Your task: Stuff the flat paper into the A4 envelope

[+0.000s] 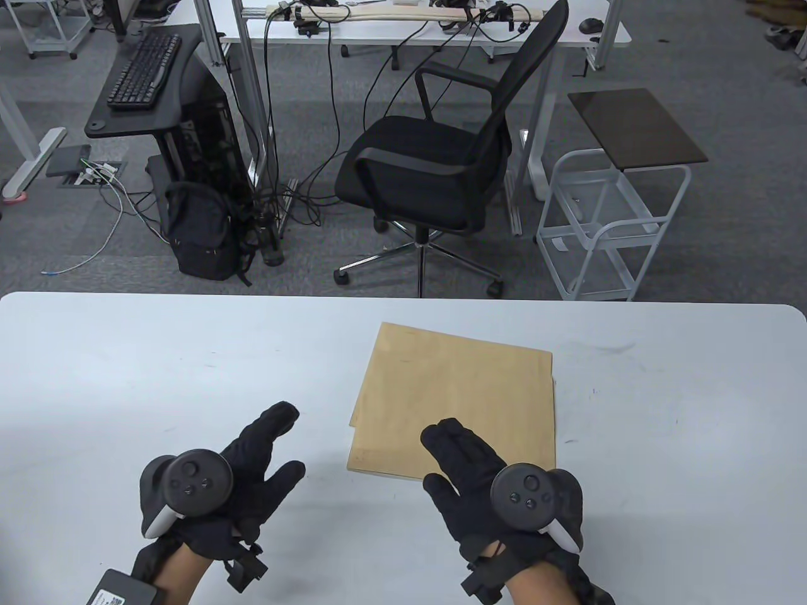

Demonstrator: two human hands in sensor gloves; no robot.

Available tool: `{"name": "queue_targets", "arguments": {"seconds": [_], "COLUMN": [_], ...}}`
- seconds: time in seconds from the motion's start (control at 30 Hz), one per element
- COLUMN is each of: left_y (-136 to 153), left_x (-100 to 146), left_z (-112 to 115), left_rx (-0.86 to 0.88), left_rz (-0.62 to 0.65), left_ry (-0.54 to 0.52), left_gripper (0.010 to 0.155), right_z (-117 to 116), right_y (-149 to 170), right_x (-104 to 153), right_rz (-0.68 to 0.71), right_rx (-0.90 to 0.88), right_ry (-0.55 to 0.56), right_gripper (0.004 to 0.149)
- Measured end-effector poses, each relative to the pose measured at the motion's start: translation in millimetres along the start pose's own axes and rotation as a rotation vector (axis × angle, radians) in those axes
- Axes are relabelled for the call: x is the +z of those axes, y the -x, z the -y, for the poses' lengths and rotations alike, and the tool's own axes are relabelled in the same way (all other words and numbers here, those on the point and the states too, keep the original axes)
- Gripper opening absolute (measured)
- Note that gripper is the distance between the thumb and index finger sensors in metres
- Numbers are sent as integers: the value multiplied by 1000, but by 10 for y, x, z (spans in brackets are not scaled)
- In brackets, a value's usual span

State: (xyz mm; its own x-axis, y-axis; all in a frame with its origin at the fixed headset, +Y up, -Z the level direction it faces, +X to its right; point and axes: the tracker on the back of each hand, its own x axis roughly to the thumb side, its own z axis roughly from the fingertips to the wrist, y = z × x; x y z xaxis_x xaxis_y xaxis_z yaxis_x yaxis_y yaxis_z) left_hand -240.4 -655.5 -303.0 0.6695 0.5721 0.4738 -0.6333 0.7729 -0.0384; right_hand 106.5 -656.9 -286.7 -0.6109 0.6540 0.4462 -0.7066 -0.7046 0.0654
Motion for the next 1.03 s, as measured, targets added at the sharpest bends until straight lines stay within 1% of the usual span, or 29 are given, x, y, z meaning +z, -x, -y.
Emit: {"name": "queue_targets", "arguments": {"seconds": [0.13, 0.27, 0.37, 0.73, 1.03], "left_y": [-110, -156, -160, -140, -78], "left_x": [22, 30, 30, 23, 16], "left_z": [68, 152, 215, 250, 270], "left_rx": [36, 64, 50, 33, 19], "left_rz": [48, 71, 77, 73, 57], "left_ry": [16, 36, 53, 58, 68], "left_gripper": [79, 78, 78, 77, 76], "right_z": [-40, -51, -26, -22, -73], "right_y": [-32, -7, 8, 87, 94], "right_x": [75, 119, 138, 152, 145], "right_rz": [32, 55, 61, 45, 36], "right_rx": [-92, -138, -158, -151, -125], "right_ry": [-15, -21, -13, -32, -57], "right_gripper": [63, 64, 64, 63, 63]}}
